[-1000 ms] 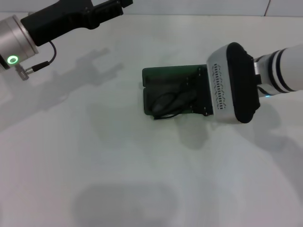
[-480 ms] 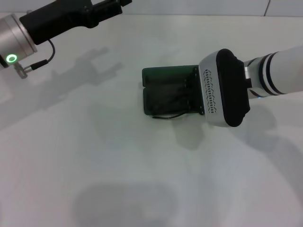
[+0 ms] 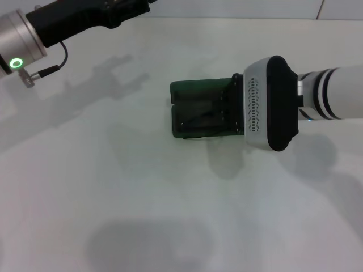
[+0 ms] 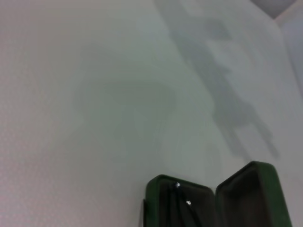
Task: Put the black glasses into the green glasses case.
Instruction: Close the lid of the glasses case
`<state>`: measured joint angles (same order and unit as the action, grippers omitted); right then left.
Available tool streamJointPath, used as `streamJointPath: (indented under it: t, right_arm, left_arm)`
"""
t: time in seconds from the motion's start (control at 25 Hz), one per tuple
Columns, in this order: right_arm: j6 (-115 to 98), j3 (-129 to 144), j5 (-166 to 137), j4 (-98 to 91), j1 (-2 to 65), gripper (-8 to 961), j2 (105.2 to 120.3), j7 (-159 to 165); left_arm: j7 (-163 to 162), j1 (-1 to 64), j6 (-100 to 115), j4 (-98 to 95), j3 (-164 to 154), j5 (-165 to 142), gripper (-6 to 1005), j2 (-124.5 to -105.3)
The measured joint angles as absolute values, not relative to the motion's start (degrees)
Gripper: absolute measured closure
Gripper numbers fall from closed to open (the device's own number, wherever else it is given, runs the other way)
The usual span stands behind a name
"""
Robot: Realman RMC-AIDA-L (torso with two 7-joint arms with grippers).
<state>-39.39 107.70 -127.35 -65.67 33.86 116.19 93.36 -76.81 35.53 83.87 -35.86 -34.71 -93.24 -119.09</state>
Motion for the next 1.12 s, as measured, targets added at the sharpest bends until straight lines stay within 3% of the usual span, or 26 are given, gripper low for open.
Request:
streamJointPath:
  t: [1.12]
  right_arm:
    - [-24.75,114.44,-117.56,-71.49,21.60,755,116.18,93.75]
  left_arm:
    - [-76.85,37.17,83.72,-35.94,-35.60,-94.05,174,-118.56]
